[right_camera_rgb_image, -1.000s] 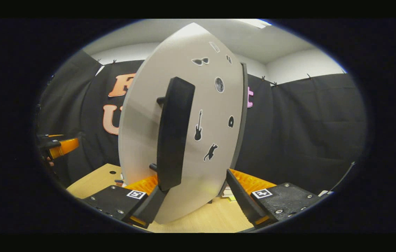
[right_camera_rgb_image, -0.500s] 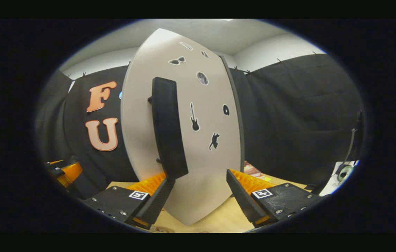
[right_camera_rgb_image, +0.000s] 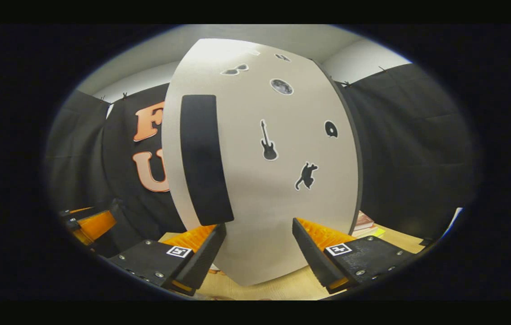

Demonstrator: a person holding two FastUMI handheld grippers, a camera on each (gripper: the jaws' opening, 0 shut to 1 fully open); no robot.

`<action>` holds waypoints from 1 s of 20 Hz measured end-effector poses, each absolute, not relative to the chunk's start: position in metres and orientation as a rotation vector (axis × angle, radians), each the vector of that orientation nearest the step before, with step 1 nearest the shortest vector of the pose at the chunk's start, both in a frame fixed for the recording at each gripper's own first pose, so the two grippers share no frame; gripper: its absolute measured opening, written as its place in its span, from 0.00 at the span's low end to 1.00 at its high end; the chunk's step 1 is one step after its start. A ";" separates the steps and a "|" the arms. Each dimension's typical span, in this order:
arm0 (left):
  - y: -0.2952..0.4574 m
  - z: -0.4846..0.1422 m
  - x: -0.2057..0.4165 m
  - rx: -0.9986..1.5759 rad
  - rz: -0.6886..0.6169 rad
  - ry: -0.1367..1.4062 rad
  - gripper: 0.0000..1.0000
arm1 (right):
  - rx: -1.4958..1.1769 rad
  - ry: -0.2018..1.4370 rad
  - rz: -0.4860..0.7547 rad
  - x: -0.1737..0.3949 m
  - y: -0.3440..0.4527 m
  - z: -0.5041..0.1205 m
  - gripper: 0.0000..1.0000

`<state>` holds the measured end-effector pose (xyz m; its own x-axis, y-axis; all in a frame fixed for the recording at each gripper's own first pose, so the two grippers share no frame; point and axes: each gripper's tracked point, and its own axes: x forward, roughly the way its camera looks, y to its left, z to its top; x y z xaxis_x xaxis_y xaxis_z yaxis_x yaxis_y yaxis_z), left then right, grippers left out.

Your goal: Open the cabinet door with the right hand, grasp the bottle in the cabinet with the left hand and place it on the coaster, then close the cabinet door with the right hand.

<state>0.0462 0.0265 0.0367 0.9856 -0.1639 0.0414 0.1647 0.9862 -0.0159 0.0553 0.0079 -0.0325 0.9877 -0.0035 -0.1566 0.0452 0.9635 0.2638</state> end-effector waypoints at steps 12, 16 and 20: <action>0.037 0.027 0.054 -0.041 -0.129 -0.020 0.98 | 0.241 0.151 0.083 0.096 0.015 -0.041 0.92; 0.041 0.029 0.049 -0.043 -0.102 -0.027 0.98 | 0.236 0.162 0.105 0.102 0.018 -0.043 0.92; 0.040 0.030 0.047 -0.043 -0.060 -0.024 0.99 | 0.212 0.182 0.123 0.105 0.021 -0.048 0.93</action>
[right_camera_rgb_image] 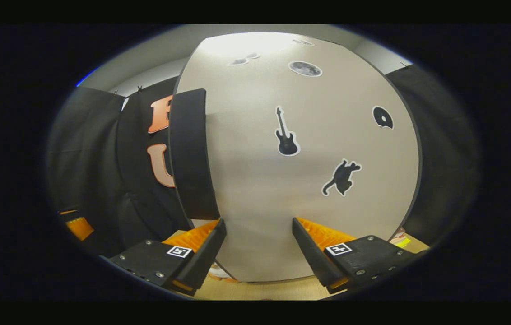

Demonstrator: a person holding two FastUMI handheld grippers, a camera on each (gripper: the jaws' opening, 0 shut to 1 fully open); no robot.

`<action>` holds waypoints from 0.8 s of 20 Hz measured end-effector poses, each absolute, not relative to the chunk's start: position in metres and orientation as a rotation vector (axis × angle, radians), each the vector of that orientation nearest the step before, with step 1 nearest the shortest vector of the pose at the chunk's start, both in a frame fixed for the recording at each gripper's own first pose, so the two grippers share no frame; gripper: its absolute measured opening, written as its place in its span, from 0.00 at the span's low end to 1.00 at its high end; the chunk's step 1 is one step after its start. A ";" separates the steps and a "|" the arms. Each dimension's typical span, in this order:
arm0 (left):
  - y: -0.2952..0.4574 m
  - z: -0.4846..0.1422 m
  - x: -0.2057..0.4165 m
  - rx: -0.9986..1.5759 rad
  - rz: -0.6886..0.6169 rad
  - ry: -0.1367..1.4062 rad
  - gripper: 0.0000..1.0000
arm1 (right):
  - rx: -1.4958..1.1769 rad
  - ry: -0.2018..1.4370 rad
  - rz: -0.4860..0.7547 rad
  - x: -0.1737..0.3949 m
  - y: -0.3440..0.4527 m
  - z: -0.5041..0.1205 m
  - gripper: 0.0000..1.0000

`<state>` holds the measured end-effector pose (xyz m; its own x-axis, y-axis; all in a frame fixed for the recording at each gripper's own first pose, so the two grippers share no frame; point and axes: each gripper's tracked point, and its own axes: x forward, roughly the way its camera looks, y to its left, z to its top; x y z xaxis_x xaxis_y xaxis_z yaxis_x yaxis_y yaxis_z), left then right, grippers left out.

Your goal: Open the cabinet door with the right hand, grasp the bottle in the cabinet with the left hand and place it on the coaster, then close the cabinet door with the right hand.

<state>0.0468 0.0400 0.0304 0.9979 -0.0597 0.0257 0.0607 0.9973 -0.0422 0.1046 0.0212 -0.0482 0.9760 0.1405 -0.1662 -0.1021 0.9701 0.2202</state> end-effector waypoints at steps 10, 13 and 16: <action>0.024 0.031 0.044 -0.049 0.000 -0.014 0.99 | 0.085 0.160 0.172 0.103 0.020 -0.056 0.93; 0.020 0.035 0.044 -0.042 0.013 -0.021 0.98 | 0.083 0.136 0.185 0.087 0.011 -0.046 0.94; 0.012 0.040 0.042 -0.038 0.026 -0.034 0.98 | 0.068 0.128 0.203 0.057 0.001 -0.034 0.93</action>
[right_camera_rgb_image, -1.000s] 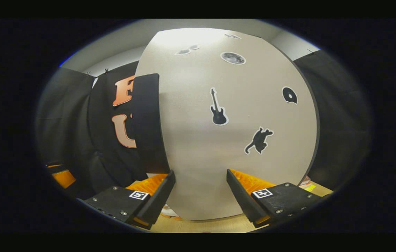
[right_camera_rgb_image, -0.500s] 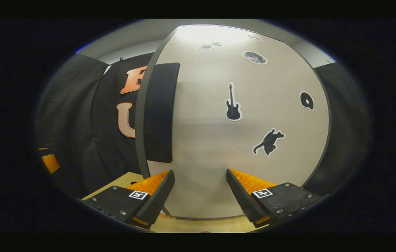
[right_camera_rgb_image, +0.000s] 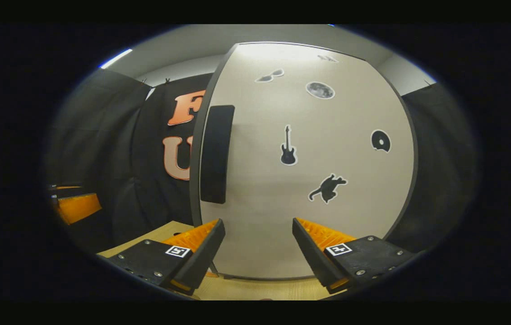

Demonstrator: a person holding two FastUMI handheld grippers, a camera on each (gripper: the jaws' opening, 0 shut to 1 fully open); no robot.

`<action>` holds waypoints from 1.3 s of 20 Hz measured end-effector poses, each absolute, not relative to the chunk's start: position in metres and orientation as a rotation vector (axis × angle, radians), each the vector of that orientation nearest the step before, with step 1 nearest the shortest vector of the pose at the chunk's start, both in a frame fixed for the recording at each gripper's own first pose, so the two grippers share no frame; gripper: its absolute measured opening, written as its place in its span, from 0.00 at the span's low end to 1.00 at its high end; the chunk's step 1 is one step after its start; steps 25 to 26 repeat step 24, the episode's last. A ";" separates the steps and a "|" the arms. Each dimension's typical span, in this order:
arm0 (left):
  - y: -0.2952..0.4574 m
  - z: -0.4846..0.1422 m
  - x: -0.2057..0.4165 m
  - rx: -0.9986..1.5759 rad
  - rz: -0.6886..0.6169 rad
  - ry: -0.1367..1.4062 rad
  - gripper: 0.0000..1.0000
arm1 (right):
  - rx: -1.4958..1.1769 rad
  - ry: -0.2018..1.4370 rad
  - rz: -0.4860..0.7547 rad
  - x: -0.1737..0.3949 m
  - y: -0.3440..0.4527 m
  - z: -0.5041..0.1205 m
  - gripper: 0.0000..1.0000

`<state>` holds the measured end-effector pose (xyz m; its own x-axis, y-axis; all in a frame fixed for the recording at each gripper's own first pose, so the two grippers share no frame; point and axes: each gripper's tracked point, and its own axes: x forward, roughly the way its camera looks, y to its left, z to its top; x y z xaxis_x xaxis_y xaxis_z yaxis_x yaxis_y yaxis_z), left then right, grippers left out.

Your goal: Open the cabinet door with the right hand, grasp the bottle in the cabinet with the left hand and place it on the coaster, then close the cabinet door with the right hand.

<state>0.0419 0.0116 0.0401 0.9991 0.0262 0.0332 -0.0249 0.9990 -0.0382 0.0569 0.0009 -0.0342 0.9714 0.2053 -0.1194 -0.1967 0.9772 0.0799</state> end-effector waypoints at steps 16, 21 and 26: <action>-0.002 0.046 -0.064 -0.065 0.198 -0.075 0.98 | 0.064 -0.052 0.151 -0.125 -0.118 0.028 0.93; 0.006 0.050 -0.079 -0.045 0.172 -0.084 0.98 | 0.133 -0.117 0.060 -0.147 -0.137 0.043 0.93; 0.015 0.061 -0.079 -0.041 0.169 -0.122 0.98 | 0.111 -0.112 0.033 -0.152 -0.138 0.041 0.93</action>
